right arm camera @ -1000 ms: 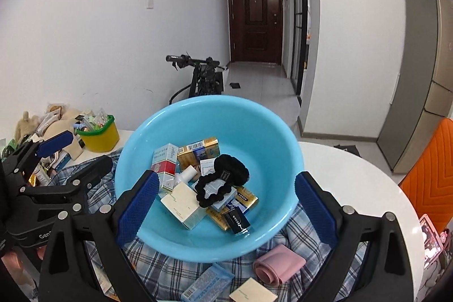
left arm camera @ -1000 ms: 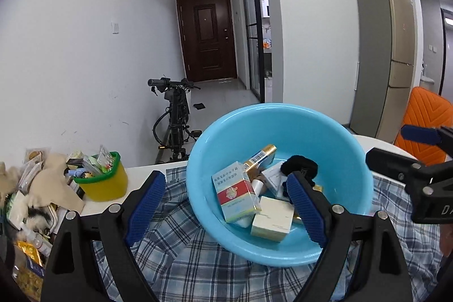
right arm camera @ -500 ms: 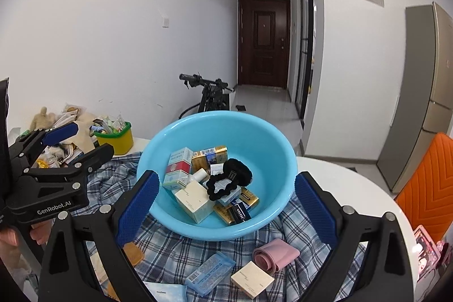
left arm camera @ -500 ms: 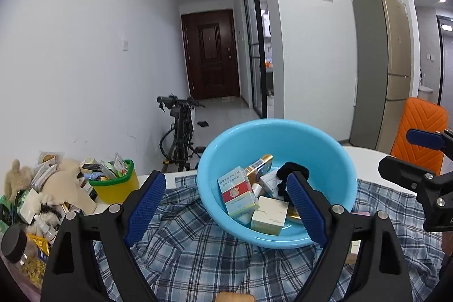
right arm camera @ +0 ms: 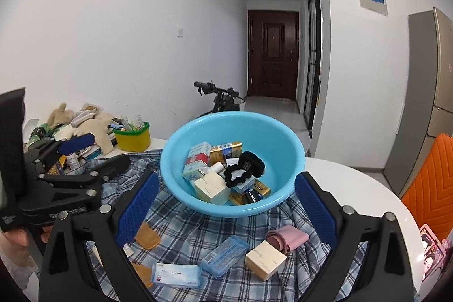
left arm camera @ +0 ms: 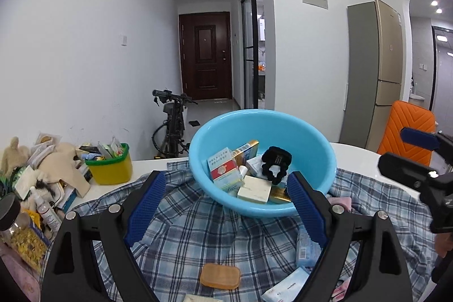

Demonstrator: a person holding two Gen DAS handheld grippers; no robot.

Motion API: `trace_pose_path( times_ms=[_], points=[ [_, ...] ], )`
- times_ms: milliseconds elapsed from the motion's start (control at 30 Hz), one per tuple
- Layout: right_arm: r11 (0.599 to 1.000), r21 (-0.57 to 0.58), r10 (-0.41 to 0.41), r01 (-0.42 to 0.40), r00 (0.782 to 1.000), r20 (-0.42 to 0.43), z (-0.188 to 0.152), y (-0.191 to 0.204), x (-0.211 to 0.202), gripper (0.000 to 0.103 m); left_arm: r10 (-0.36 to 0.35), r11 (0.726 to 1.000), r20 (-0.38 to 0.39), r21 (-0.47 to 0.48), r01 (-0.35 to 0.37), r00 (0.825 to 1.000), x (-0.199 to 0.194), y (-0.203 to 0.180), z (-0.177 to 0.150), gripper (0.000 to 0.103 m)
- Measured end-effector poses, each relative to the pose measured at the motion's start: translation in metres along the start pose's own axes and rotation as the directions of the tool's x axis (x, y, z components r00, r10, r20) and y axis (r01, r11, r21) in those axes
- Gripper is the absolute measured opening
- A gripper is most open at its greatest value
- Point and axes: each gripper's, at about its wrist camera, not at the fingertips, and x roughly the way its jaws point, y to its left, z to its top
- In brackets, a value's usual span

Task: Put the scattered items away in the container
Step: 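Withdraw both open grippers up and away from the blue basin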

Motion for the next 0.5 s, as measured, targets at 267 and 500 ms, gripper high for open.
trace_pose_path(
  times_ms=[267,500],
  points=[
    [1.000,-0.003,-0.018,0.018,0.998,0.058,-0.022,0.010,-0.019,0.096,-0.021,1.000,0.030,-0.011,0.022,0.999,-0.018,-0.004,-0.021,0.090],
    [0.999,0.011,-0.043,0.042,0.996,0.077,-0.046,0.008,-0.027,0.096,-0.032,0.999,0.065,-0.036,0.034,0.997,-0.027,-0.003,-0.045,0.103]
  ],
)
